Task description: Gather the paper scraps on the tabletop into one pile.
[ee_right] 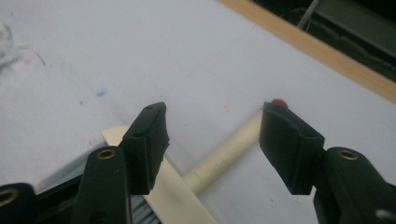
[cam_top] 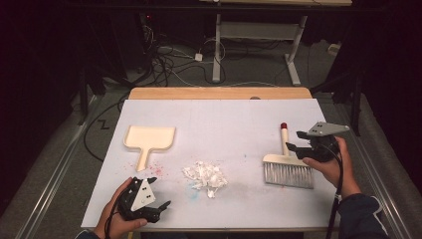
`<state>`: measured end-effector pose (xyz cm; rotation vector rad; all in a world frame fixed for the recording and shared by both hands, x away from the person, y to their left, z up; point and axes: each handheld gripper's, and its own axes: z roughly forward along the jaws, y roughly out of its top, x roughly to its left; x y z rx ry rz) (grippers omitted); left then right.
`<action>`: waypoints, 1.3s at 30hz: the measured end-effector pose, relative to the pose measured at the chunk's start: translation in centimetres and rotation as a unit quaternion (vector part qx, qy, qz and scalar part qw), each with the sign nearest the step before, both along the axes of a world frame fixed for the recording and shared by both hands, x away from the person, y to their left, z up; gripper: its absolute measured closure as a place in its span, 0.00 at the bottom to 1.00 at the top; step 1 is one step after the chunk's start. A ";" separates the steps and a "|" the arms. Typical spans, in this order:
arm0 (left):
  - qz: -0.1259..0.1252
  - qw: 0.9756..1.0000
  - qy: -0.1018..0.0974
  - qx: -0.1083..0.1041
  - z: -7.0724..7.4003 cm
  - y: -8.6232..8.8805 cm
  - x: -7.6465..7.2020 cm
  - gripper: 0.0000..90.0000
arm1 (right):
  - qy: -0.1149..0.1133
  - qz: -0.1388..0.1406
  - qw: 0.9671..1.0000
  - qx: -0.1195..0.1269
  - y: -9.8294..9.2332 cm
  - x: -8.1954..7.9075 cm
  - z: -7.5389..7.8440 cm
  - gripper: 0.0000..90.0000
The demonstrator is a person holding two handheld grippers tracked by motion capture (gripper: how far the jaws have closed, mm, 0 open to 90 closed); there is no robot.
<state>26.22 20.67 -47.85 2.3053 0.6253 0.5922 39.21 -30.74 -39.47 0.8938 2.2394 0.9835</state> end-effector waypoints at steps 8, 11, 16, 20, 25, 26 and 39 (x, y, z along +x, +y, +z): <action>0.000 1.000 -0.002 0.000 0.1 0.0 -0.1 0.18 | -0.068 -0.029 0.997 0.038 1.1 -2.3 1.3 0.33; 0.001 1.000 -0.003 0.000 0.1 0.1 -0.1 0.18 | -0.096 -0.035 0.993 0.054 1.5 -3.3 1.8 0.31; 0.001 1.000 -0.005 0.000 0.1 0.0 0.0 0.18 | -0.111 -0.043 0.992 0.049 2.2 -4.5 1.9 0.28; -0.001 1.000 -0.005 0.004 0.1 -0.2 0.0 0.18 | -0.120 -0.047 0.990 0.052 2.4 -5.5 1.7 0.28; -0.002 1.000 -0.006 0.008 0.0 -0.4 0.1 0.18 | -0.129 -0.041 0.989 0.054 2.3 -6.9 1.5 0.28; -0.002 1.000 -0.006 0.008 0.0 -0.4 0.1 0.18 | -0.130 -0.041 0.989 0.049 2.3 -7.2 1.4 0.28; -0.001 1.000 -0.005 0.008 0.0 -0.5 0.3 0.18 | -0.136 -0.039 0.989 0.039 1.4 -9.6 -0.3 0.27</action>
